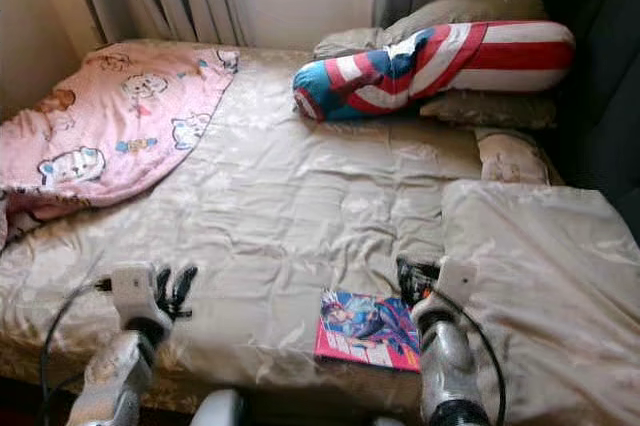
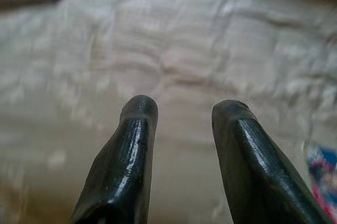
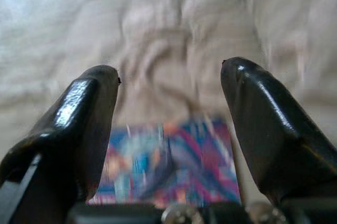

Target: Clean up the room

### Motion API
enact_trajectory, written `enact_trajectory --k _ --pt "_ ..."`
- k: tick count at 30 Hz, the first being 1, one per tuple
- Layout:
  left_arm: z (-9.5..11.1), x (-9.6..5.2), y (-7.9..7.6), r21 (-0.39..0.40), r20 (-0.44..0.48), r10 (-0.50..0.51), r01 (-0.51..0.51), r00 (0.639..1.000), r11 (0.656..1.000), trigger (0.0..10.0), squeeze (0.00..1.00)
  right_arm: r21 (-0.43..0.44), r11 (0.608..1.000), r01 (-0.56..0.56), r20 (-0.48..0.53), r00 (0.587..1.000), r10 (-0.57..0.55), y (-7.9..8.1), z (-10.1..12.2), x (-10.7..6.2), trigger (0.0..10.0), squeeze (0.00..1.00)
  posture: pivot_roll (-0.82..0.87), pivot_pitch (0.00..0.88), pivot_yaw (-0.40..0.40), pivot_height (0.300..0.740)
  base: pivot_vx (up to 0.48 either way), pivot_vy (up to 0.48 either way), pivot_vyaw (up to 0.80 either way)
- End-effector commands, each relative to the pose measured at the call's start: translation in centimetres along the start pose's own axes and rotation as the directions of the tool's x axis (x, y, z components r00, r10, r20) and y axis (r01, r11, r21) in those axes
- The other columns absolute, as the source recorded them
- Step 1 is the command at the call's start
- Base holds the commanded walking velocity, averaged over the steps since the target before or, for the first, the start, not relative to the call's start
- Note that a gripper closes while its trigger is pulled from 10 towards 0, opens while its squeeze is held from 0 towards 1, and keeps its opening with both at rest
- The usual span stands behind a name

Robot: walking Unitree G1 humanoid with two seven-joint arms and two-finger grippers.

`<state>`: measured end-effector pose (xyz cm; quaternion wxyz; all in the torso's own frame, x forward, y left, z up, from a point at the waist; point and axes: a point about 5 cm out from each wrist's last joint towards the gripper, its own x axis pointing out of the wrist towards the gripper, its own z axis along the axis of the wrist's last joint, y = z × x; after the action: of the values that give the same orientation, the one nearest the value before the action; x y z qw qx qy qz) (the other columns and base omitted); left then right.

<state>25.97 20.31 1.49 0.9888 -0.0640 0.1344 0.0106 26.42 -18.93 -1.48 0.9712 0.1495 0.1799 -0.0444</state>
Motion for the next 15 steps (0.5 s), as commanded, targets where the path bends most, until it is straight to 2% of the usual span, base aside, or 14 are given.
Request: enact_trajectory --k 1,5,9,15 --pt "-0.5 0.0 0.7 0.025 -0.021 0.016 -0.016 1.000 1.000 10.0 0.00 -0.017 1.000 0.023 -0.046 0.999 -0.024 -0.4 -0.8 -0.3 10.0 0.00 -0.02 0.000 0.006 0.716 0.000 0.000 0.00" --pt "-1.3 -0.3 1.4 0.026 -0.060 0.035 -0.034 0.998 0.999 10.0 0.00 -0.030 0.999 0.024 -0.086 0.996 -0.026 -0.5 -1.8 -0.8 10.0 0.00 -0.01 0.000 0.006 0.736 0.000 0.000 0.00" --pt "-3.2 -0.8 2.2 0.036 -0.141 0.063 -0.059 0.988 0.998 10.0 0.00 -0.039 0.998 0.056 -0.153 0.986 -0.061 -0.9 -2.9 -1.2 10.0 0.00 -0.01 0.000 0.004 0.740 0.000 0.000 0.00" --pt "-5.5 -1.7 2.4 0.044 -0.251 0.075 -0.066 0.965 0.997 10.0 0.00 -0.062 0.995 0.082 -0.260 0.961 -0.095 -1.7 -4.5 -2.0 10.0 0.00 -0.01 0.000 0.006 0.740 0.000 0.000 0.00"
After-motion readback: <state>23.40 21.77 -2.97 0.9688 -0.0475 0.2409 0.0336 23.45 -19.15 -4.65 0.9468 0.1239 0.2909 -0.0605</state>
